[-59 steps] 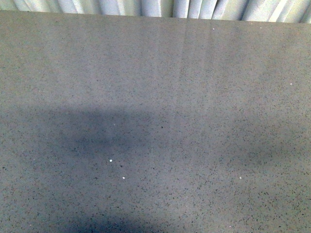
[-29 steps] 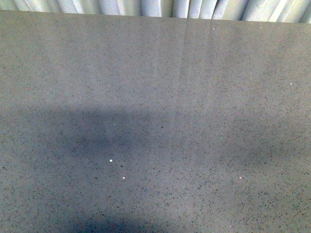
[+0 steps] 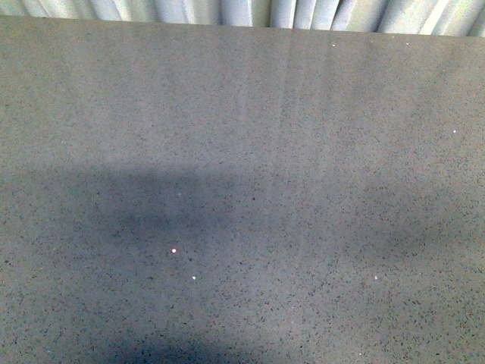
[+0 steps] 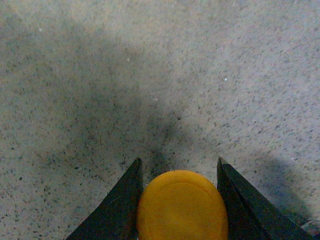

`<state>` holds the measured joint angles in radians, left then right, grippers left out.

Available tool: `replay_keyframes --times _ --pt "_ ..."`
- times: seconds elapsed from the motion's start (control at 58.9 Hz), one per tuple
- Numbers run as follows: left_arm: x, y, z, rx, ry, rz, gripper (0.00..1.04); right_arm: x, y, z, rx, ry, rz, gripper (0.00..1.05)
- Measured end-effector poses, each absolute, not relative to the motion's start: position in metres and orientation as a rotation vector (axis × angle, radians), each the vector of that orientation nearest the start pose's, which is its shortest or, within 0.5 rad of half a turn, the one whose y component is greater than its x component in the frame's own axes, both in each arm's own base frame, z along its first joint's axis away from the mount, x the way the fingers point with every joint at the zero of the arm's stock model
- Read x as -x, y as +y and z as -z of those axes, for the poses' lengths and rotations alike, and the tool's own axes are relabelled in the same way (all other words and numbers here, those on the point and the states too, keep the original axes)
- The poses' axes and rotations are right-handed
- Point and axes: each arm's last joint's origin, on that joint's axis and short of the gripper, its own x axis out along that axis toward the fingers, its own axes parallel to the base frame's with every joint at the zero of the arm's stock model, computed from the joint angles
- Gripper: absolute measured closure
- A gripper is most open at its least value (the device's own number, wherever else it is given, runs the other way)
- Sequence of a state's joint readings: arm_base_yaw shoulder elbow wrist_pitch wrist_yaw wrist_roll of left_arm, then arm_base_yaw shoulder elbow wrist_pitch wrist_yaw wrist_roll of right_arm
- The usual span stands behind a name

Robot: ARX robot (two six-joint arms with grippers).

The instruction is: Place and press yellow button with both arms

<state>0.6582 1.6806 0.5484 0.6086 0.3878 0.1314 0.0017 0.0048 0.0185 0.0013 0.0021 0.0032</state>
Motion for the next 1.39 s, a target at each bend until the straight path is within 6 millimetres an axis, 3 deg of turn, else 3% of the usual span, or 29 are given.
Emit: replay_keyframes --times 0.119,0.221,0.424,0.611,0.9,1.171,1.273,1.392 --pt "-0.246 0.138 -0.166 0.087 0.371 -0.135 0.70 -0.097 0.000 -0.170 -0.003 -0.015 0.000 0.09" --pt "-0.257 0.076 -0.191 0.053 0.308 0.048 0.70 -0.097 0.000 -0.170 -0.003 -0.015 0.000 0.09" --pt "-0.264 -0.015 -0.165 0.026 0.365 0.265 0.70 -0.097 0.000 -0.170 -0.003 -0.015 0.000 0.09" --pt "-0.266 -0.064 -0.131 0.000 0.444 0.359 0.70 -0.097 0.000 -0.170 -0.003 -0.015 0.000 0.09" --pt "-0.269 -0.088 -0.090 -0.022 0.557 0.376 0.70 -0.097 0.000 -0.170 -0.003 -0.015 0.000 0.09" --pt "-0.270 -0.093 -0.078 -0.014 0.580 0.375 0.70 -0.097 0.000 -0.170 -0.003 -0.015 0.000 0.09" --pt "-0.270 -0.093 -0.079 -0.004 0.580 0.374 0.49 -0.097 0.000 -0.170 -0.003 -0.015 0.000 0.09" --pt "-0.270 -0.092 -0.082 0.002 0.573 0.375 0.33 -0.097 0.000 -0.170 -0.003 -0.015 0.000 0.09"
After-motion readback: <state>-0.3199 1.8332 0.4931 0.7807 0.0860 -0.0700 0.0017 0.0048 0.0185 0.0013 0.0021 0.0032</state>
